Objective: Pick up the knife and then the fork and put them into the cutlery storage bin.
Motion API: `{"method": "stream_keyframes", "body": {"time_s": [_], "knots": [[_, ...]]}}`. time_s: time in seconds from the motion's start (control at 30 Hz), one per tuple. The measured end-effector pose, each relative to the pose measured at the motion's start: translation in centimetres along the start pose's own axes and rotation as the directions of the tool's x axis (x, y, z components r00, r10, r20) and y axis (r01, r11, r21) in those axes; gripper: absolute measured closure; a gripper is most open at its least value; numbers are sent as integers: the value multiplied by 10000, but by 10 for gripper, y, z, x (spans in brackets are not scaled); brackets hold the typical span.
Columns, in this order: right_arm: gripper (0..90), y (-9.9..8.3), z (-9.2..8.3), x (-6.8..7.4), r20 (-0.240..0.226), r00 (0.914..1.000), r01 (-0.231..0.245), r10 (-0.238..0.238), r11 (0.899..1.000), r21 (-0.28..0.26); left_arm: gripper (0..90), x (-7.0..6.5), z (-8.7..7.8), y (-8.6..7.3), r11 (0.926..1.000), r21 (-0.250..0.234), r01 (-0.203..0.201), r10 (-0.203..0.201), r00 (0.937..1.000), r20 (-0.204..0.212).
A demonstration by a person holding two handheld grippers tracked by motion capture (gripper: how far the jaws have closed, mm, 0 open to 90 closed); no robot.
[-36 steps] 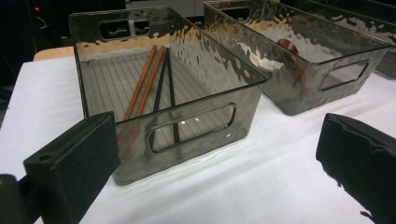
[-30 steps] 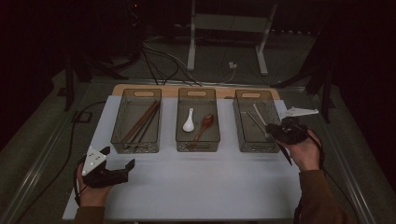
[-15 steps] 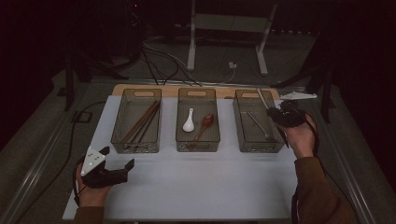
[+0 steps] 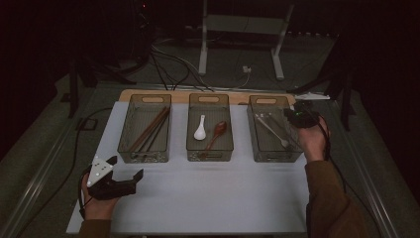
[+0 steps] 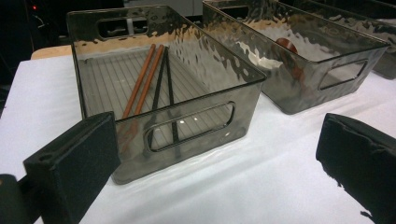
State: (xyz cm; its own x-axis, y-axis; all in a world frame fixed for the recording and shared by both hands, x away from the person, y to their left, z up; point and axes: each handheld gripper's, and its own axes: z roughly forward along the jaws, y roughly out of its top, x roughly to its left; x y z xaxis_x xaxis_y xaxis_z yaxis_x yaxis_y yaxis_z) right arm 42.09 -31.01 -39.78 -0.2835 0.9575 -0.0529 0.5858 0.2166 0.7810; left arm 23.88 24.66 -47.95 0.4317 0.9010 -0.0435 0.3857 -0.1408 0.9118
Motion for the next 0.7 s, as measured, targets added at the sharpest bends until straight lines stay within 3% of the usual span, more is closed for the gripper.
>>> {"method": "stream_keyframes", "body": {"time_s": [0.17, 0.33, 0.53, 0.7], "knots": [[873, -8, -3, 2, -456, 9989, -155, 145, 9996, -218, 5, 2, -2, 0, 10000, -55, 60, -61, 10000, -44], [541, -20, -10, 8, -1179, 9930, -134, 57, 9978, -645, 5, 1, -3, 2, 9999, -129, 14, -15, 10000, -83], [194, -38, -26, 18, -1529, 9882, -179, -1, 9930, -1166, 5, 2, -5, 5, 9997, -231, 10, -13, 9999, -156], [73, -52, -42, 23, -1549, 9879, -223, -13, 9883, -1511, 5, 3, -6, 7, 9997, -250, -62, 57, 9997, -233]]}}
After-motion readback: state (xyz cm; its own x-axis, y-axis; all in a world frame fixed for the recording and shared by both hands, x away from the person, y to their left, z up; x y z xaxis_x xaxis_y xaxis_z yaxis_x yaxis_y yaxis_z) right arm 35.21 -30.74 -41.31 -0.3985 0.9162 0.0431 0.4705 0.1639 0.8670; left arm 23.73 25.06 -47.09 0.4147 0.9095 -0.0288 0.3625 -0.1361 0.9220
